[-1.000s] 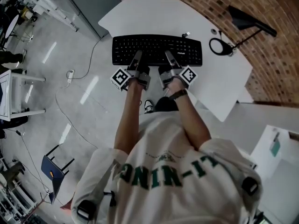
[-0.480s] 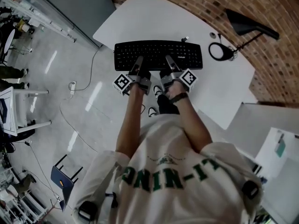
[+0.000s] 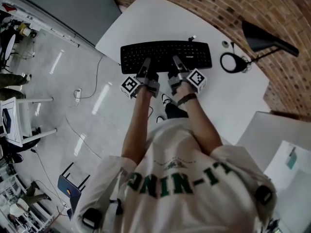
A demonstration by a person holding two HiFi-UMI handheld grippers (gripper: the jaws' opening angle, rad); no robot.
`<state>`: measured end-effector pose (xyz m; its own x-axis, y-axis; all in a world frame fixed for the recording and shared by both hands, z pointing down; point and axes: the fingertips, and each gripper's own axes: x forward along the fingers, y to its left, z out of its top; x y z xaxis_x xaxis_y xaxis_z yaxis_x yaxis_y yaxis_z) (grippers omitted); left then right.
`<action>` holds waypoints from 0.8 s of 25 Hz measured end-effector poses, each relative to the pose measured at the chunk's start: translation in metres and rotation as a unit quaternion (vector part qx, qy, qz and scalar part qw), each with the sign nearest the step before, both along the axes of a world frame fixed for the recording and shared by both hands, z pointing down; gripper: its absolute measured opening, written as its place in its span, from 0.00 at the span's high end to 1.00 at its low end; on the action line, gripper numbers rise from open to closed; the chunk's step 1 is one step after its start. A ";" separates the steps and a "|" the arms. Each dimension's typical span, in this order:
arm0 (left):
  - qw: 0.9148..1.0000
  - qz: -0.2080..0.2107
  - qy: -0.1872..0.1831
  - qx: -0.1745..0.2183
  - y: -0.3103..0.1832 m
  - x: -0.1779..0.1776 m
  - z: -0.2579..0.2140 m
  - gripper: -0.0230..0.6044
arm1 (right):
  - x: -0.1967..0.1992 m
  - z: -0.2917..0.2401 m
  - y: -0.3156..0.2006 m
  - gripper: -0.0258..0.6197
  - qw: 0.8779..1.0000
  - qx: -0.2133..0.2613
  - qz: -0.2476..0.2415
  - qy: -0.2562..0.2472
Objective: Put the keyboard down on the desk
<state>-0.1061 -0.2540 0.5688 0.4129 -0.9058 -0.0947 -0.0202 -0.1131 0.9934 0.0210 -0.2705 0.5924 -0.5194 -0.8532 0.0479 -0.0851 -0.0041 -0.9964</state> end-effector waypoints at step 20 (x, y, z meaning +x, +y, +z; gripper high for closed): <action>0.997 -0.005 0.019 -0.073 -0.071 0.016 0.073 0.83 | 0.015 0.074 -0.069 0.84 0.998 -0.056 -0.005 0.015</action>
<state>-0.0905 -0.3254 0.6420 0.4025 -0.9151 0.0233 0.0175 0.0331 0.9993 0.0359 -0.3398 0.6667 -0.5248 -0.8363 0.1587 -0.1154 -0.1148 -0.9867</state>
